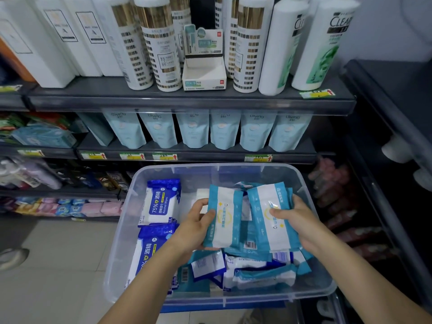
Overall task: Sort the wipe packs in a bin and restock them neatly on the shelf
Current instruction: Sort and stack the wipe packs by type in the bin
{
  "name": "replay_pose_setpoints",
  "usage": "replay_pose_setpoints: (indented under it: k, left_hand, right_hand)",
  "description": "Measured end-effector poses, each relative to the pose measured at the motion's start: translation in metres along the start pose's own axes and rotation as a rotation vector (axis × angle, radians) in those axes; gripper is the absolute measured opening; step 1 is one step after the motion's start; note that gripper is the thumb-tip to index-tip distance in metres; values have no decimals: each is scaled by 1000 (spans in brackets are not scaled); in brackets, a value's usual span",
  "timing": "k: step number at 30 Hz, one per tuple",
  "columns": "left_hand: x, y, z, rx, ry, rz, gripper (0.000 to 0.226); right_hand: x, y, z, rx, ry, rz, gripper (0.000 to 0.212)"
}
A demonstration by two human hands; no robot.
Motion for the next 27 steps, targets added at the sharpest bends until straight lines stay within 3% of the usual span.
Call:
replay_pose_setpoints:
  k: [6,9,12,15,20,24,27]
  left_hand:
    - [-19,2,0,-139,72,-268,52]
    - [-12,9,-5,-66,-4,-339,35]
    - [30,12,-4,-38,-258,-427,22]
    - [79,3,6,-184,-448,-502,25]
    - [97,-20,5,-355,-408,-526,33]
    - [102,-33,-2,-264,-480,-468,36]
    - [102,-31,-10,-162,-524,-501,51]
  right_hand:
    - [-2,4,-2,-1,3,-23,50]
    - [-7,6,-2,4,19,-19,55]
    - [-16,10,2,-7,46,-37,50]
    - [-29,12,7,-27,64,-38,46]
    - [-39,-3,14,-90,64,25,51]
    - [-19,-38,22,-229,-8,120,68]
    - [-8,-56,28,-310,-39,123,55]
Point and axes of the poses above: each hand's wrist, its own z-axis away from the middle knuckle, its own y-axis out of the back of the hand, x = y × z, the point moved 9 cm from there along -z, towards the middle knuckle, and after that the axes turned 14 degrees about -y, right-handed, at the moved point
